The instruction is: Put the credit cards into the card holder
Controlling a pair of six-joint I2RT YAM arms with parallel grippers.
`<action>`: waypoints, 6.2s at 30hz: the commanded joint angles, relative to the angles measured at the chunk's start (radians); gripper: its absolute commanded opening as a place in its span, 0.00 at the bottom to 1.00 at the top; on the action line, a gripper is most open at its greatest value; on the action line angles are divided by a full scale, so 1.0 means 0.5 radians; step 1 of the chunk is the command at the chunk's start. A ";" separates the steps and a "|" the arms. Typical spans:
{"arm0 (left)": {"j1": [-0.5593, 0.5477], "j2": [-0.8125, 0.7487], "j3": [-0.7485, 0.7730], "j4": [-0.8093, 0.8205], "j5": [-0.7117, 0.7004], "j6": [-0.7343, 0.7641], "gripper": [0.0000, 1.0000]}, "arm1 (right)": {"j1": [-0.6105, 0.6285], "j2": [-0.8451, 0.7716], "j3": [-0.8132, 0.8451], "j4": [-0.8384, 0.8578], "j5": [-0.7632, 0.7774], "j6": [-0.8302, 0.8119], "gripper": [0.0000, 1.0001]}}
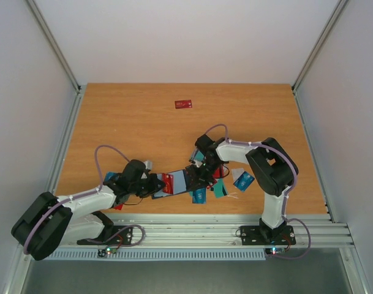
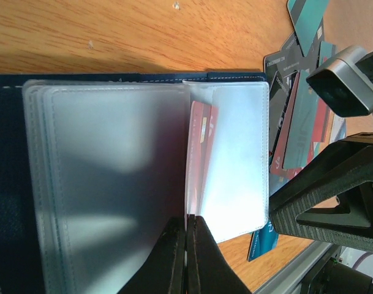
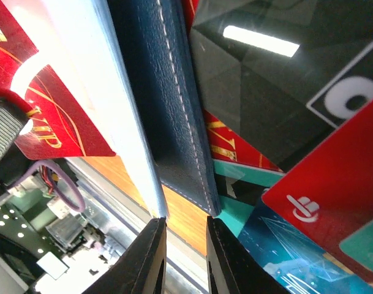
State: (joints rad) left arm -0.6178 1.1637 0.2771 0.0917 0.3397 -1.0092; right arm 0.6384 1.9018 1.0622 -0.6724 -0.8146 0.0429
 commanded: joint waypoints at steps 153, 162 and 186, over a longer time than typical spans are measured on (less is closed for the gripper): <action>0.205 -0.106 0.079 -0.301 -0.011 0.757 0.00 | 0.206 0.276 0.141 -0.003 0.095 0.131 0.06; 0.202 -0.270 0.030 -0.531 -0.125 0.618 0.00 | 0.142 0.347 0.243 0.037 0.113 0.158 0.06; 0.205 0.191 0.514 -0.582 -0.148 0.826 0.00 | -0.091 -0.066 0.146 -0.007 -0.104 0.062 0.14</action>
State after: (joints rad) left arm -0.5125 1.2655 0.5358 -0.2031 0.2314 -0.6388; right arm 0.5900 1.9587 1.1900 -0.7250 -0.8036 0.0410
